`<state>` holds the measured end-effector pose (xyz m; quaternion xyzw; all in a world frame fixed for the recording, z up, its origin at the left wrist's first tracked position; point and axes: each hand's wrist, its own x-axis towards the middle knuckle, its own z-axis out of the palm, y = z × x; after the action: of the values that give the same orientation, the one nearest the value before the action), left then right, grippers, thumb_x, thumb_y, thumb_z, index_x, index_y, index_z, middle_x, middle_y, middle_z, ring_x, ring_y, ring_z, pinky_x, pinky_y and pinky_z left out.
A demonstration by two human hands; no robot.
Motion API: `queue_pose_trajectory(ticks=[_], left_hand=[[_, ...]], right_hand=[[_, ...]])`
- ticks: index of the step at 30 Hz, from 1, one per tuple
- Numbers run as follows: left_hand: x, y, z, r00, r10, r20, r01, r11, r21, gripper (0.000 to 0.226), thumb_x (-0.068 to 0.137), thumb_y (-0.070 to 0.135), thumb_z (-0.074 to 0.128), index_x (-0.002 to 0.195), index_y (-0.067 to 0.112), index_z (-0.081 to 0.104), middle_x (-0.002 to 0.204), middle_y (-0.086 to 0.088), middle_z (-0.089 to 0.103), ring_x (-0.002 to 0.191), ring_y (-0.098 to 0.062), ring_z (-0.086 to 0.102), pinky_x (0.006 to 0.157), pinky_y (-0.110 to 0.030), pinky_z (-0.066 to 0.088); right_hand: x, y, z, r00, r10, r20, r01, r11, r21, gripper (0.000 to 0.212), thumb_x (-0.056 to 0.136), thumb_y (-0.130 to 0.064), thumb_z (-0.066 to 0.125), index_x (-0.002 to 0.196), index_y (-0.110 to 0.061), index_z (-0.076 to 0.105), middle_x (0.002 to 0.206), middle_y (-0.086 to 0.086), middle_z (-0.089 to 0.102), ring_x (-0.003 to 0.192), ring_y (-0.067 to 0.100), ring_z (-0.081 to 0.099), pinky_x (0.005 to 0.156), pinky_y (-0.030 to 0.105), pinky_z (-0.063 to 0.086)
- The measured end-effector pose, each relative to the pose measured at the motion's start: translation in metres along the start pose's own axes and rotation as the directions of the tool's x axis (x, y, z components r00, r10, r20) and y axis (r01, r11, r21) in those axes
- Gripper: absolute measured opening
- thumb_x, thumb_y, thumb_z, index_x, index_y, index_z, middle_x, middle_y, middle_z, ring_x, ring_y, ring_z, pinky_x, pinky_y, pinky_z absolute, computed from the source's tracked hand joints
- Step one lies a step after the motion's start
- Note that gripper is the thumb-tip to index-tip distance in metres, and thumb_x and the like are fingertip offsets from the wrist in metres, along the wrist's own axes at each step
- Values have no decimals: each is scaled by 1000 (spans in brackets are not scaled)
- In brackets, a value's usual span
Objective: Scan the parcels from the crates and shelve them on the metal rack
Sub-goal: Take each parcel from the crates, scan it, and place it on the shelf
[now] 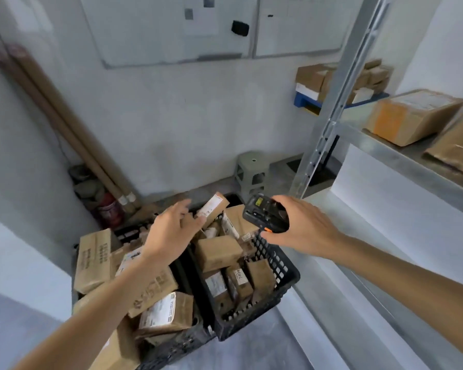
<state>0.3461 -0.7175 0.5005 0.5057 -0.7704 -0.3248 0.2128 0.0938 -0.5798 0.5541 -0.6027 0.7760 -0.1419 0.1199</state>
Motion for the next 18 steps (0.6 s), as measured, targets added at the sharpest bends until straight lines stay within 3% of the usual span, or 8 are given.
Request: queue_pose_trajectory(ticks=[4,9,15,18], left_hand=[[29,-41,56,995,-94,11,95,995,-7,60,95,47,65,148,24,49,132,7,63,125,-15,58,97,-30,44],[59,-94,138,960,-277,34,278,960,-38,62,96,47,63,149,21,48,139,1,60,128,-17,55,103,-33,46],[72,-145,220,890,-455,31,456,887,-73,71,95,49,63,155,19,38,146,-3,54,132,-22,53,106,-40,49],[78,-167,238,870,-492,10,492,870,-24,74,95,53,61,156,20,35,147,-2,52,131,-21,52,106,-42,49]], right_hand=[[54,43,60,996,10,93,-12,1000,26,72,75,-63,75,135,-33,51,119,-14,62,103,12,61,83,37,54],[110,98,139,978,21,205,-42,994,99,60,74,-58,78,123,-31,56,108,-16,63,98,10,63,82,38,56],[153,140,233,933,17,359,-68,989,130,72,67,-69,73,126,-31,57,111,-14,65,98,10,64,83,39,58],[167,150,270,910,15,414,-72,990,122,66,73,-62,79,126,-29,57,109,-13,65,96,10,64,82,36,58]])
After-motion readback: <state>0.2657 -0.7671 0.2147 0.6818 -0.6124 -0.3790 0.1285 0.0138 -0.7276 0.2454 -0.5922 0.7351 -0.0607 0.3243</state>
